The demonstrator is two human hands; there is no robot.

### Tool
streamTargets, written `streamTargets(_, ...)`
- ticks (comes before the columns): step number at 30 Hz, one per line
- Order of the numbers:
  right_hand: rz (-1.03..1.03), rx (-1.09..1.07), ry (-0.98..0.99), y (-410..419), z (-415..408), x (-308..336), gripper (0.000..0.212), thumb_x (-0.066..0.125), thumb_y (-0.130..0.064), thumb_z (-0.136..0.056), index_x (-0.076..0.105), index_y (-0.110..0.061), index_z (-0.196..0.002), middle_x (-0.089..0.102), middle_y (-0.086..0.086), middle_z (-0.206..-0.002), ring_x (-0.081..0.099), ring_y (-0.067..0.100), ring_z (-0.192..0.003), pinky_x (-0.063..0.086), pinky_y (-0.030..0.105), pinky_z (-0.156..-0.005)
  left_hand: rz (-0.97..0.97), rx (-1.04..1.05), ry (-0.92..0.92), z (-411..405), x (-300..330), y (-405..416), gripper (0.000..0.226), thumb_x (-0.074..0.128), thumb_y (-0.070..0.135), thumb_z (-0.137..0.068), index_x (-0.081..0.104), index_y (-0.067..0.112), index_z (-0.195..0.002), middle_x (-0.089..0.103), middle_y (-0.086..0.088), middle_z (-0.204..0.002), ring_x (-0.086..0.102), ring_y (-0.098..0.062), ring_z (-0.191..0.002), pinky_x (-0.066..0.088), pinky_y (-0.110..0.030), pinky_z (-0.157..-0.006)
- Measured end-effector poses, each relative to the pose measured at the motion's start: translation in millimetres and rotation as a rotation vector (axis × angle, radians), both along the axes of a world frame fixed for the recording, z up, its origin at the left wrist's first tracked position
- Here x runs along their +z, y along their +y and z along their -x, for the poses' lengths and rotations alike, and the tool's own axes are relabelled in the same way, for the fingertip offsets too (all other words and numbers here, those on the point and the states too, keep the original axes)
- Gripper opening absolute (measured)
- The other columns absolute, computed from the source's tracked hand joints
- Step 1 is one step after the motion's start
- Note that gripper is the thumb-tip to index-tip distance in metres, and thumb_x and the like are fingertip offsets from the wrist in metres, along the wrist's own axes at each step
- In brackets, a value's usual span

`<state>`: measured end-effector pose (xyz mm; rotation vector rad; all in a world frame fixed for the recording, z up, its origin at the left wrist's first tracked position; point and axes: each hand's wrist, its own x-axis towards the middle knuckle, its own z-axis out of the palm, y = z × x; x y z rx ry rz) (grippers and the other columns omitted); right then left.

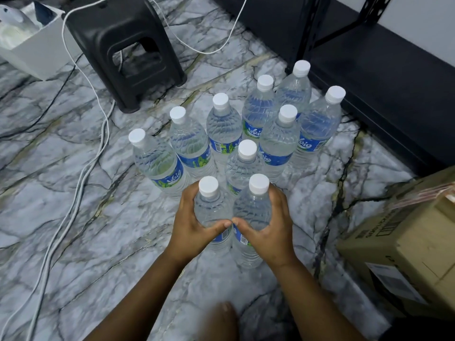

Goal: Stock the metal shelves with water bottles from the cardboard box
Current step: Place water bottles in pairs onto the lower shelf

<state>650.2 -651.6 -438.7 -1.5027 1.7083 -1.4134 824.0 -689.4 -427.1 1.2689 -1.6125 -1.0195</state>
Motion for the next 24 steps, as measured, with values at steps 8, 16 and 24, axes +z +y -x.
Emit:
streamTargets(8, 0.038, -0.029, 0.028, -2.0, -0.8, -0.8, 0.086, 0.075, -0.047, -0.065, 0.036, -0.016, -0.135, 0.043, 0.0, -0.128, 0.041, 0.007, -0.123, 0.032, 0.012, -0.104, -0.024, -0.048, -0.015, -2.5, -7.7, -4.4, 0.1, 0.087, 0.061, -0.051, 0.033, 0.056, -0.135, 0.049, 0.001, -0.139, 0.048, -0.02, -0.131, 0.043, -0.054, -0.105)
streamTargets(16, 0.062, -0.099, 0.041, -8.8, 1.6, -3.4, 0.078, 0.073, -0.045, -0.07, 0.039, -0.012, -0.132, 0.049, 0.007, -0.122, 0.047, 0.012, -0.118, 0.037, 0.015, -0.102, 0.038, -0.009, -0.082, 1.8, -7.9, -14.1, 0.087, 0.082, 0.053, -0.059, 0.037, 0.05, -0.133, 0.05, 0.022, -0.13, 0.052, -0.006, -0.123, 0.044, -0.025, -0.102)
streamTargets(24, 0.061, -0.115, 0.03, -9.5, 3.6, -4.4, 0.073, 0.07, -0.042, -0.071, 0.039, -0.014, -0.132, 0.049, 0.006, -0.121, 0.047, 0.011, -0.117, 0.037, 0.013, -0.1, 0.076, 0.022, -0.138, 10.2, -3.3, -10.3, 0.079, 0.075, 0.047, -0.065, 0.036, 0.036, -0.134, 0.046, 0.025, -0.127, 0.047, 0.008, -0.119, 0.038, -0.01, -0.098)
